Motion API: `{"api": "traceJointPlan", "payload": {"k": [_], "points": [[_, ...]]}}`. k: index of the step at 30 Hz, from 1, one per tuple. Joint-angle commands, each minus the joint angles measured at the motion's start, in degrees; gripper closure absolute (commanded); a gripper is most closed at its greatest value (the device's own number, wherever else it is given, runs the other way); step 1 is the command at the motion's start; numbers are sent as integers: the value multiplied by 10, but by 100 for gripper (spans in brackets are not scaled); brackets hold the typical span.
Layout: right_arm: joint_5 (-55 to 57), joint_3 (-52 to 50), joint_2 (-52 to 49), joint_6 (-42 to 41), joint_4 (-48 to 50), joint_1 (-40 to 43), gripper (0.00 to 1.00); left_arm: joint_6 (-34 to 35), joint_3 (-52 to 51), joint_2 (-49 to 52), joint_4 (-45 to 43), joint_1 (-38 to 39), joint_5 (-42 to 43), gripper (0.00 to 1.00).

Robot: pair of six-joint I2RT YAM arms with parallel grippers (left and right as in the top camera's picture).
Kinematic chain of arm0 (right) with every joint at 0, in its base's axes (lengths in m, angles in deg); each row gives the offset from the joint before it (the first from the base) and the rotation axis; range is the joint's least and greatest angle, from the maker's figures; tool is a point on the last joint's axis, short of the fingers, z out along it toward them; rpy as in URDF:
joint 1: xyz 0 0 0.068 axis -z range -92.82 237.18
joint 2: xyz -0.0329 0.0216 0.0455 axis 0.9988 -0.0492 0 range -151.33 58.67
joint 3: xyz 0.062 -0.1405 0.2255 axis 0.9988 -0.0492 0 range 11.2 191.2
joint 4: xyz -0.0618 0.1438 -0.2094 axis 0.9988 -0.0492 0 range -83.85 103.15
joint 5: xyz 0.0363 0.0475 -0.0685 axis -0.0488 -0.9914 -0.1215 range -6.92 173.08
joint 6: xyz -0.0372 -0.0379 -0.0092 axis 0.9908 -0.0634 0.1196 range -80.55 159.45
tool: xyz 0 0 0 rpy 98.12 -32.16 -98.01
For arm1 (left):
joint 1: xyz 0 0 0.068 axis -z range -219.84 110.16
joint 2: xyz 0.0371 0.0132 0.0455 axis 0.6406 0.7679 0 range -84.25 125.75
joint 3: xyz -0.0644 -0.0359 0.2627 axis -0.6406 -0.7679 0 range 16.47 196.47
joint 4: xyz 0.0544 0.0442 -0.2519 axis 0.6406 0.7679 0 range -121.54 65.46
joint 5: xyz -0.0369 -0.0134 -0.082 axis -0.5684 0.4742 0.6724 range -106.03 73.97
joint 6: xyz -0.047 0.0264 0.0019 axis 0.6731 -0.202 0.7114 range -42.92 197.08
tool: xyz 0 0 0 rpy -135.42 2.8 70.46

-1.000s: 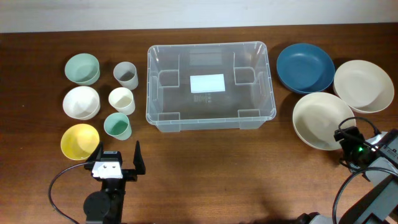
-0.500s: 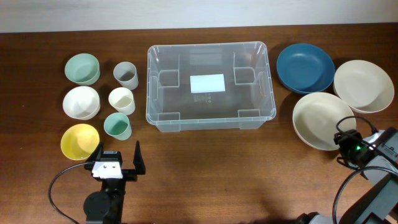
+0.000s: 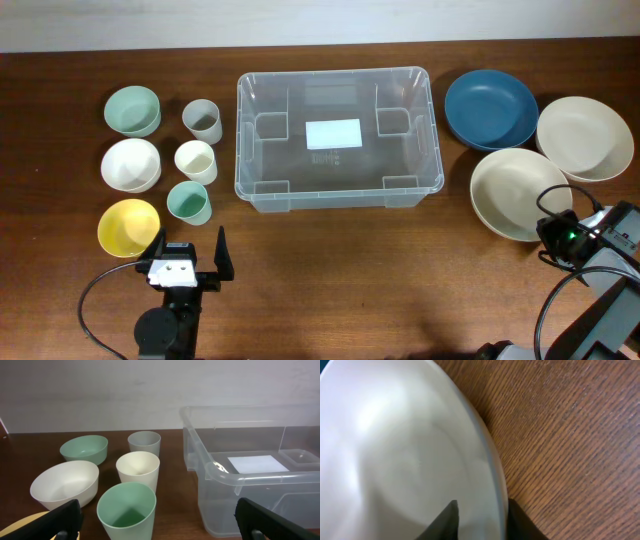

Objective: Pack container
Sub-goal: 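Close the right gripper on the cream plate's rim, then lift the cream plate with the right gripper over the clear bin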

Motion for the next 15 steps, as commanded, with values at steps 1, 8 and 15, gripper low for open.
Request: {"api": "traceJointPlan", "payload": {"k": [1,8,15], "points": [[6,-3,-5,4,0,-3,77,6,-5,-2,-3,-3,-6,0],[7,-3,-5,4,-5,-3,92,6,-5,-2,-3,-3,-6,0],[7,-3,-5,4,-7,-3,96,6,-5,-2,-3,-3,-6,0]]}}
